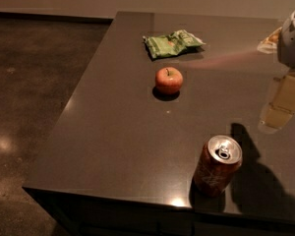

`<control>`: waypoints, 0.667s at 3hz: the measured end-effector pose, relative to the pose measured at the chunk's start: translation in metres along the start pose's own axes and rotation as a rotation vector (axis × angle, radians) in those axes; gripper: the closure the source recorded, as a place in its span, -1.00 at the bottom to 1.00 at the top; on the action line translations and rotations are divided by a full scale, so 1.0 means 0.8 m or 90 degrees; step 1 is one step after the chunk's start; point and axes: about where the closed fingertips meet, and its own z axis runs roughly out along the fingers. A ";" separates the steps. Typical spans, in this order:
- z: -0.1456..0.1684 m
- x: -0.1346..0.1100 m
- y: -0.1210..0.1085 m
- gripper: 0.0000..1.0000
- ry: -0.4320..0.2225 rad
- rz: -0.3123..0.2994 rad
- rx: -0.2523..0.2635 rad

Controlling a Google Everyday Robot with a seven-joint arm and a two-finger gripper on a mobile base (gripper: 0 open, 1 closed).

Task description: Move apple near coke can

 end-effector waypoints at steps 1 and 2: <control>0.000 -0.001 -0.001 -1.00 -0.001 0.000 0.002; 0.010 -0.025 -0.022 -1.00 -0.021 0.013 0.004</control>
Offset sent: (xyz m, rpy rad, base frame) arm 0.0565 0.0352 -0.0017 0.0878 -0.0077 -0.0347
